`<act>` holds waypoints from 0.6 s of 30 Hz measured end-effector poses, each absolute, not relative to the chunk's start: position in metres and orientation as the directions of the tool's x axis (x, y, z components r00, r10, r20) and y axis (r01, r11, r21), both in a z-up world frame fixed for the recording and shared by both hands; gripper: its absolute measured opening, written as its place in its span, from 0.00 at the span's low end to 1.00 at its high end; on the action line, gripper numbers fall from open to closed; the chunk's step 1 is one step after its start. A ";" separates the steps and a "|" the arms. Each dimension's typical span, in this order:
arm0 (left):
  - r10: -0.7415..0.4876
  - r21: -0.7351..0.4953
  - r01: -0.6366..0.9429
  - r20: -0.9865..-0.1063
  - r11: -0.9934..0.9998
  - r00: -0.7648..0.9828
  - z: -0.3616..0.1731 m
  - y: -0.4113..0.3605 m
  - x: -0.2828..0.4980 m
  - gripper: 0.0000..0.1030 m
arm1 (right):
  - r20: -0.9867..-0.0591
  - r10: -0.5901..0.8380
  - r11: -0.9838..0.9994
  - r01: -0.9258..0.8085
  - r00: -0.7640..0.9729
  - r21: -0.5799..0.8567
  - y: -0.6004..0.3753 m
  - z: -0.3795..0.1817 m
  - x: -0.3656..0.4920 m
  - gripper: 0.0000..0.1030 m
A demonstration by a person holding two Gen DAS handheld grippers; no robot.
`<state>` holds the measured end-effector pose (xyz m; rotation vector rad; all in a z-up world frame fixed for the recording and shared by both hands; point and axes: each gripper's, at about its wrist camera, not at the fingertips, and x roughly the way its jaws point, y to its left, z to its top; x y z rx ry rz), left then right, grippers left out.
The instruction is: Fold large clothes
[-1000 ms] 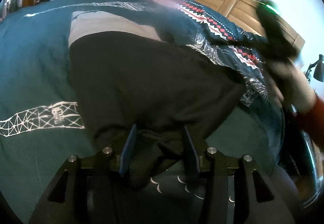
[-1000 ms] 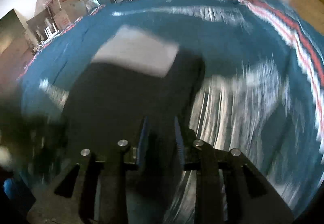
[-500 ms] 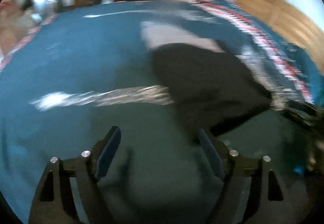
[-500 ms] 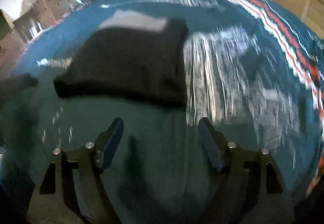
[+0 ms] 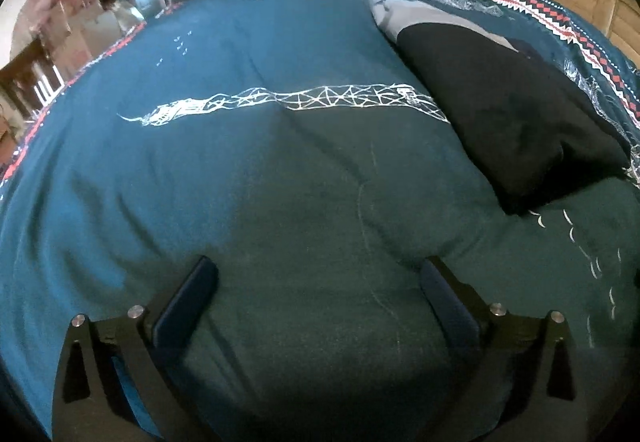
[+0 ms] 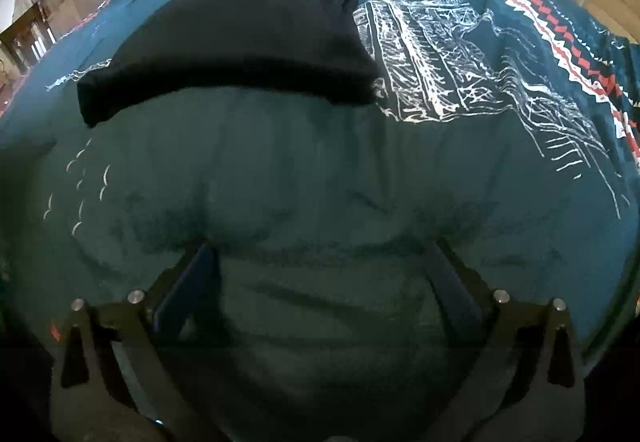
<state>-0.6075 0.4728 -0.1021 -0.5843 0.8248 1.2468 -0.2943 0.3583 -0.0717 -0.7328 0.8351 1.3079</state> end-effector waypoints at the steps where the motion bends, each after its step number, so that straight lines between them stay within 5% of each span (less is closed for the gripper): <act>1: 0.585 0.050 -0.970 -0.805 0.239 0.103 -0.102 0.472 -0.608 1.00 | -0.854 0.516 0.126 -0.992 0.064 0.002 0.359 -0.072 -0.294 1.00; 18: 0.599 0.015 -0.983 -0.794 0.180 0.098 -0.100 0.479 -0.605 1.00 | -0.858 0.509 0.147 -0.989 0.071 0.005 0.362 -0.081 -0.290 1.00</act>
